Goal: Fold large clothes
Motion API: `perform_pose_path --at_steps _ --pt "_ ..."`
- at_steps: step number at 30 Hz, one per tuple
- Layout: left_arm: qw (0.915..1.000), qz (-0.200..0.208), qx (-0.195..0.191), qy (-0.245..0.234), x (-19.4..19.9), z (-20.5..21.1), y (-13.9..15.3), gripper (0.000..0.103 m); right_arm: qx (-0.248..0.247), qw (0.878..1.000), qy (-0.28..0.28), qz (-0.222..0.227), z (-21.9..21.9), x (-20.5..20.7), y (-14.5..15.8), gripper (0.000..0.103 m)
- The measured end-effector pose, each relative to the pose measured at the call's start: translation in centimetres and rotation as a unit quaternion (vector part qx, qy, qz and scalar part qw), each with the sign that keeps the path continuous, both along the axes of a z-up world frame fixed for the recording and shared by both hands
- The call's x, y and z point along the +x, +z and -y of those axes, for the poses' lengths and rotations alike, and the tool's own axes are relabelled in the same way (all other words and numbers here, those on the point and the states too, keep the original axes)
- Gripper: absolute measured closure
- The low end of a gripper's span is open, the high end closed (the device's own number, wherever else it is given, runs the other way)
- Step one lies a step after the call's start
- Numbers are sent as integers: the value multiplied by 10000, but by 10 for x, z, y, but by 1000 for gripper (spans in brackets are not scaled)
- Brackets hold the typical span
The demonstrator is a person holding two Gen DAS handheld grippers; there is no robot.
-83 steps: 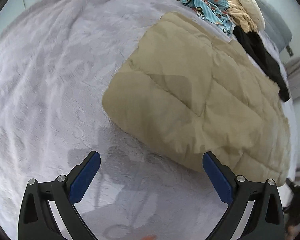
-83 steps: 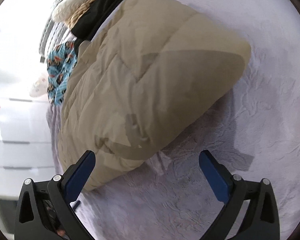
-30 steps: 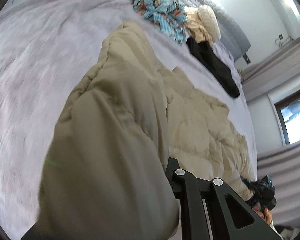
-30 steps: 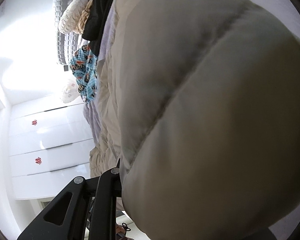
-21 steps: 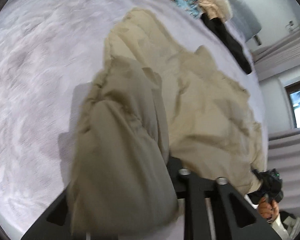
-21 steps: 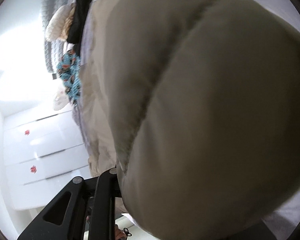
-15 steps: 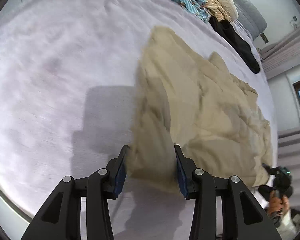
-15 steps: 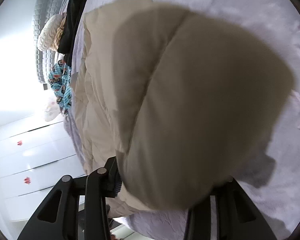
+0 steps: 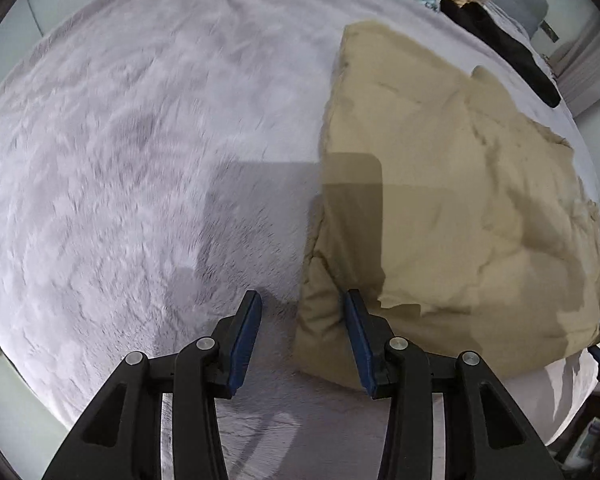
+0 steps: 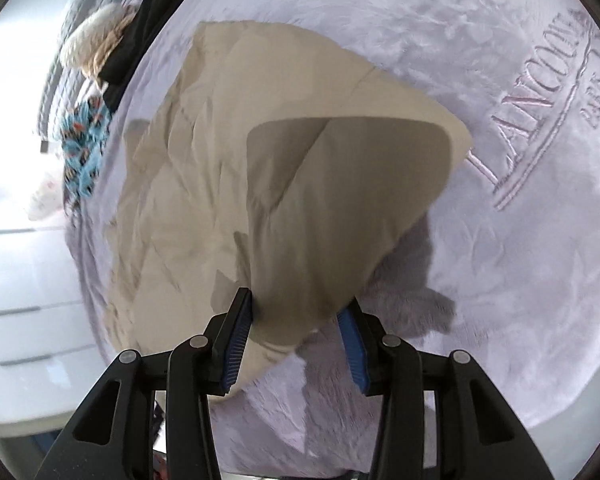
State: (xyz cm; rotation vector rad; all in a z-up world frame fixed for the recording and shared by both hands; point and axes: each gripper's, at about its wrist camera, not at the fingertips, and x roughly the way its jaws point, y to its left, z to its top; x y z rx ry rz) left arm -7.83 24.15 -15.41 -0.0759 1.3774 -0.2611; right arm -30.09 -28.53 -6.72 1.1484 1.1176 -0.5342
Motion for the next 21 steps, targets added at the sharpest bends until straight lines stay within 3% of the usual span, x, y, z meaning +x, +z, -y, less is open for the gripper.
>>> perform_pose_path --at_steps 3,9,16,21 --pt "10000 -77 45 17 1 -5 -1 58 -172 9994 221 -220 -20 -16 2 56" --pt "9996 -129 258 -29 -3 4 25 58 -129 9984 393 -381 -48 -48 9 56" --pt "9989 36 380 -281 -13 22 59 58 -258 9912 1221 -436 -72 -6 15 56" --pt "9990 93 225 -373 -23 50 75 58 -222 9809 1894 -384 -79 25 17 56"
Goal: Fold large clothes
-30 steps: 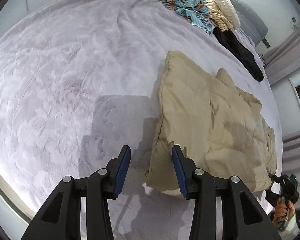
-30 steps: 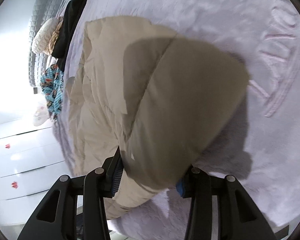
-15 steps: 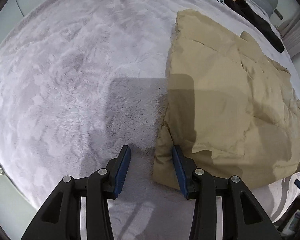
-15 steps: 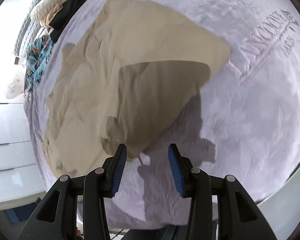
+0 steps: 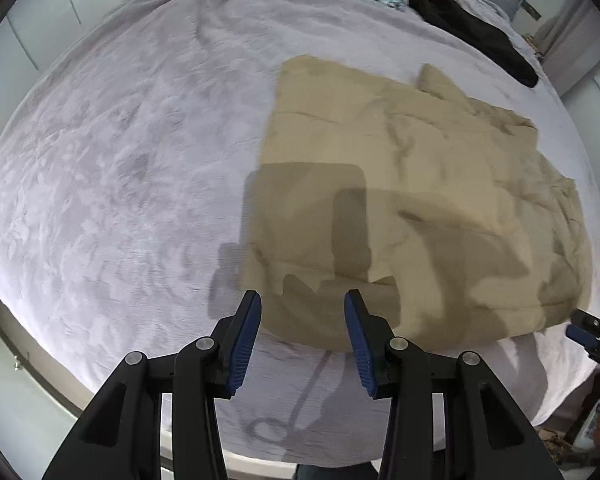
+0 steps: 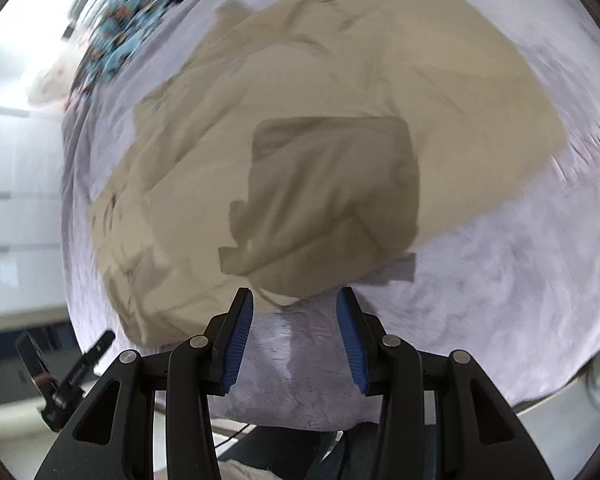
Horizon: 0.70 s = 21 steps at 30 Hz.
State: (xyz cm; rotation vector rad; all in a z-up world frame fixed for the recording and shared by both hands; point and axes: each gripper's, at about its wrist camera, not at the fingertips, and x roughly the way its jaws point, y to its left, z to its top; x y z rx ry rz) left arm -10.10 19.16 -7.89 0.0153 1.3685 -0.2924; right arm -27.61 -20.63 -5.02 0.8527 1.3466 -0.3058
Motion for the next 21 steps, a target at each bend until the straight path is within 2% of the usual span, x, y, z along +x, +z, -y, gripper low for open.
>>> perform_pose_path --at_steps 1,2,3,4,5,15,19,21 --pt "10000 -13 8 14 -4 7 4 56 47 9999 132 0 1 0 2 56" --pt "10000 -12 3 21 -5 13 6 48 86 9998 193 19 1 6 4 56" --pt "10000 9 -5 29 -5 16 9 21 131 9995 266 68 3 8 6 56" --pt "9999 104 9 83 -4 24 14 7 140 9993 321 89 4 10 7 51" --pt "9998 189 11 106 -6 27 17 7 129 9991 393 100 7 13 9 46" --pt "9993 184 257 206 -16 61 32 7 321 9961 812 111 17 18 9 44" --pt "9985 187 438 268 -19 64 30 7 334 9950 938 91 16 15 5 25" --pt "9984 180 450 275 -20 64 29 7 293 9940 1048 100 13 16 5 24"
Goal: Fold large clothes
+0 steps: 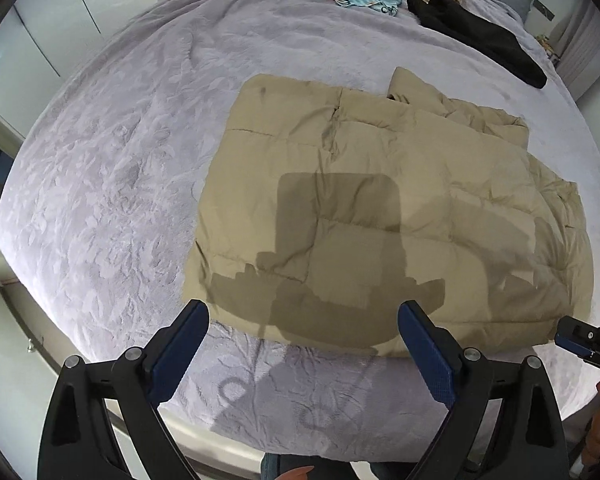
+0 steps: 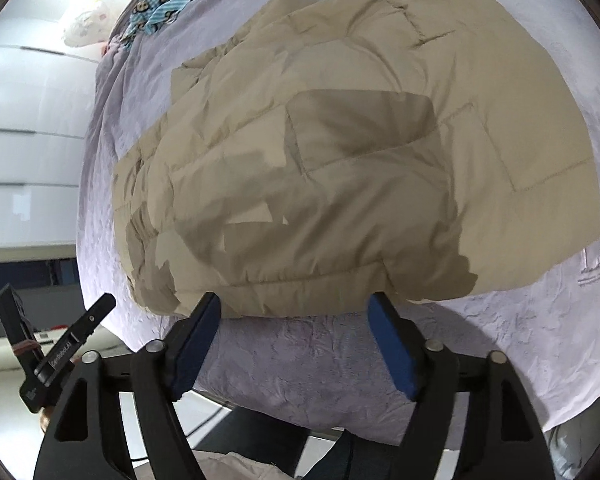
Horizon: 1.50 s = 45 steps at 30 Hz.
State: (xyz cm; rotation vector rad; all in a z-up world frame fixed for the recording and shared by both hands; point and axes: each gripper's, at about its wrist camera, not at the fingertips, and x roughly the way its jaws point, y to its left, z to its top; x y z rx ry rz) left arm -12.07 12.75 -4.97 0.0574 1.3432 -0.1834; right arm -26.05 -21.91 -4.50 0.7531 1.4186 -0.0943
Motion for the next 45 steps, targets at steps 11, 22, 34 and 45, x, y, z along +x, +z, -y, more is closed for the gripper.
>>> perform_pose_path --at_steps 11,22,34,45 --pt "9990 -159 -75 -420 36 -10 -20 7 76 9990 -83 424 -30 22 7 12" --pt "9968 -487 -203 -608 80 -41 -50 7 -120 9995 -298 -51 -67 57 -17 0" --pt "9858 -861 -1351 -510 128 -94 -74 7 -203 9967 -533 -573 -75 77 -48 0" --pt "9201 -2268 -2921 -1287 153 -67 -150 7 -364 9948 -537 -786 -80 82 -56 0"
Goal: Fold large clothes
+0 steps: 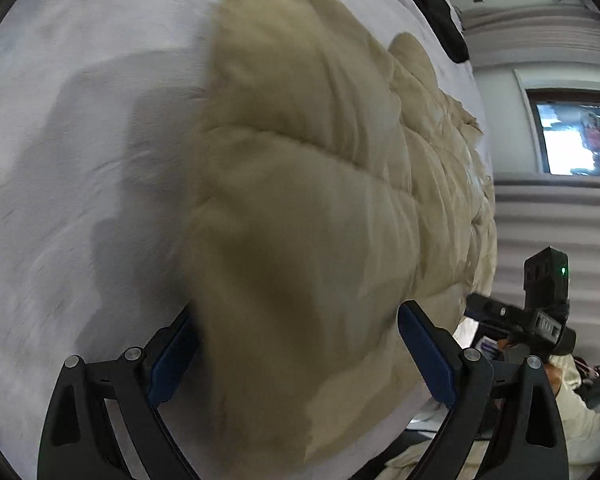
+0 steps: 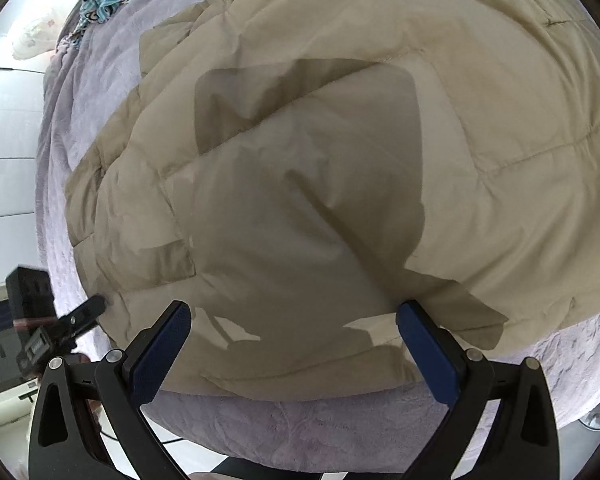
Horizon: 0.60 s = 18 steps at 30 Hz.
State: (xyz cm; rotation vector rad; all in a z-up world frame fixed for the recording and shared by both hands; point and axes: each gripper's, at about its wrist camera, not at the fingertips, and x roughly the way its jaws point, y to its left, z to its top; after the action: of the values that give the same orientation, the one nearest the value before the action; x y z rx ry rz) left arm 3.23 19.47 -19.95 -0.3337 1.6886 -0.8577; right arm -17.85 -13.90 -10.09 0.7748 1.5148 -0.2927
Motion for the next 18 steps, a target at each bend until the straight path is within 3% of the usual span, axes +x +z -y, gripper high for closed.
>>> perform_pose_path --at_steps 4,9,11,12,13,16,18 --pt "9995 -15 -296 -137 12 29 -7 7 -63 9999 32 -80 -1 3 -3 0" --pt "9988 12 -47 -490 17 52 -22 4 -113 9998 58 -149 -7 9 -6 0" --pt "9978 103 20 -659 16 56 -19 18 -57 9998 69 -151 -6 10 -2 0" --pt "9972 61 -121 -737 17 56 -15 46 -5 9999 75 -112 -6 10 1 0" --pt "9969 -78 -279 -730 17 54 -13 66 52 9999 86 -28 -5 10 7 0" --pt "9970 -46 -415 -657 17 52 3 74 -246 9993 166 248 2 11 29 0" --pt "9969 76 -408 -664 15 55 14 78 -507 9977 140 427 9 12 39 7"
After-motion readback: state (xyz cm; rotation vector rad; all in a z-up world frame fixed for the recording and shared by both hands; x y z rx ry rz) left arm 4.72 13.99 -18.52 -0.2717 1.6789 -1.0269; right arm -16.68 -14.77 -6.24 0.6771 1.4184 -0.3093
